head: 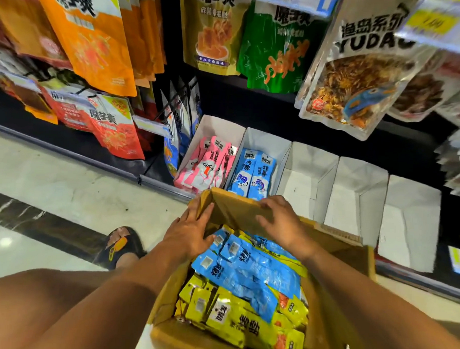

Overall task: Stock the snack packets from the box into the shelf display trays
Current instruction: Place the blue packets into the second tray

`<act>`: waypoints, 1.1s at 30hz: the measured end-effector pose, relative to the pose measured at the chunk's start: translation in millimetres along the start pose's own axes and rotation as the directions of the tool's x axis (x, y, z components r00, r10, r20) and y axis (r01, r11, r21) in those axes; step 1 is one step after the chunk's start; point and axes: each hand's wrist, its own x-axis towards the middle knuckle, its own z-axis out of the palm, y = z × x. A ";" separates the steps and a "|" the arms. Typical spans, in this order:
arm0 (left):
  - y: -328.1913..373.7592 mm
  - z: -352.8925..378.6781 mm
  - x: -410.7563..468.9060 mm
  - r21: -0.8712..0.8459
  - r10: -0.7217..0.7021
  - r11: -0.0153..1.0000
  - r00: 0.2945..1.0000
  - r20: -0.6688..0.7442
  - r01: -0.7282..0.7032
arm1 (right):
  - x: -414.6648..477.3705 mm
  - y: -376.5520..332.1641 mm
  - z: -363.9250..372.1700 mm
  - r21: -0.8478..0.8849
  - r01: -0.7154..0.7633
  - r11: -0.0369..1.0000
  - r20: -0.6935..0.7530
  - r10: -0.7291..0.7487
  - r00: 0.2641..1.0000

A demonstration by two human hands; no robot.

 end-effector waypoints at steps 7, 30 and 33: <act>-1.8 1.8 -5.0 0.051 0.008 0.999 1.000 0.008 -0.009 | -72.0 23.4 71.5 -0.054 -0.069 0.996 0.247 0.081 0.966; -1.8 -4.3 -4.0 0.023 -0.012 1.000 0.999 0.046 0.011 | -50.4 53.9 124.9 -0.355 -0.146 0.923 0.305 0.263 0.915; 0.8 -7.5 -4.0 0.014 -0.032 0.999 0.998 0.059 0.031 | -52.5 51.4 114.0 -0.382 -0.100 0.919 0.298 0.225 0.928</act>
